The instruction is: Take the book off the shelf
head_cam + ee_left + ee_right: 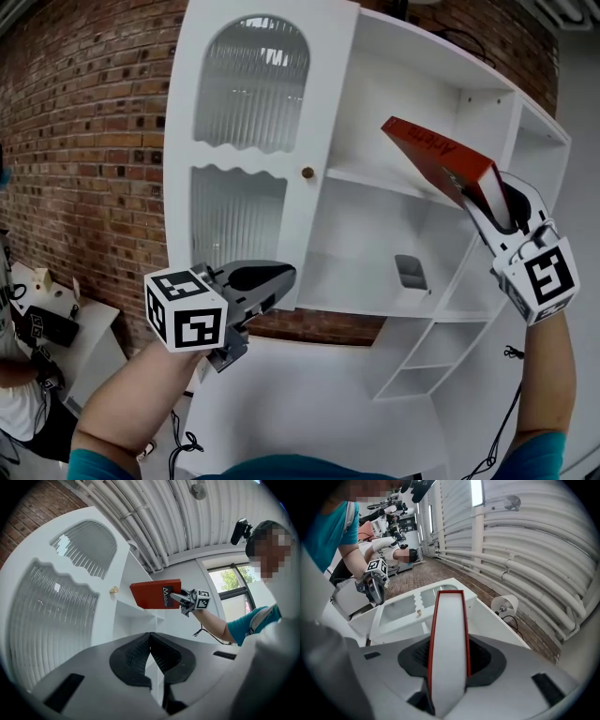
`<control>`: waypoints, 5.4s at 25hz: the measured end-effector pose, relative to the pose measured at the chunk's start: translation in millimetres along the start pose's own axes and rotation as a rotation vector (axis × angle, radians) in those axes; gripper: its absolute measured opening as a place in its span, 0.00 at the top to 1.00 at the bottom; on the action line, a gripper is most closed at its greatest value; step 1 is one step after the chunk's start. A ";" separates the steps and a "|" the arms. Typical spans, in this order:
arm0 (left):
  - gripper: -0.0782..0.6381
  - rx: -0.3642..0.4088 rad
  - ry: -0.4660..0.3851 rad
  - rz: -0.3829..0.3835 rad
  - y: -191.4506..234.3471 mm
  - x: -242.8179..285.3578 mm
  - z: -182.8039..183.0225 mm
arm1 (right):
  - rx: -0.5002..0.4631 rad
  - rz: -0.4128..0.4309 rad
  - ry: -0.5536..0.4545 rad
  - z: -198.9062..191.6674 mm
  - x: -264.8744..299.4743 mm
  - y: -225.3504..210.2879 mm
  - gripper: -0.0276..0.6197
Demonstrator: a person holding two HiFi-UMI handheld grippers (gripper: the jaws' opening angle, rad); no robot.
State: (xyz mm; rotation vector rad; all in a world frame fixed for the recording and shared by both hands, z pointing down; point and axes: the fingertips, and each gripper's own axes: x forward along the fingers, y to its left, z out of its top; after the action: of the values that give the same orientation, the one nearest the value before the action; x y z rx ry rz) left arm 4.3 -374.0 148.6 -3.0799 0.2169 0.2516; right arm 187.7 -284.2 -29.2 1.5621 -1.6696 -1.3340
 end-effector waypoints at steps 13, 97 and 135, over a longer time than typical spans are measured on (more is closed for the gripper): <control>0.87 -0.016 0.014 -0.075 -36.0 -4.1 -28.1 | 0.247 -0.059 -0.134 12.6 -93.8 17.0 0.69; 0.87 -0.534 0.309 0.415 -44.2 -108.0 -456.6 | 1.394 0.459 0.429 -298.7 -177.5 522.1 0.69; 0.87 -0.520 0.284 0.411 -42.8 -105.8 -441.2 | 1.396 0.458 0.415 -296.8 -172.8 514.9 0.69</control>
State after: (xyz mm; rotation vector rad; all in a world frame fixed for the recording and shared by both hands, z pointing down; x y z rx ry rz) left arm -23.1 -341.6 602.4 -3.5387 0.9402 -0.1506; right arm 244.3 -284.3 587.1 1.6419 -2.5359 0.5907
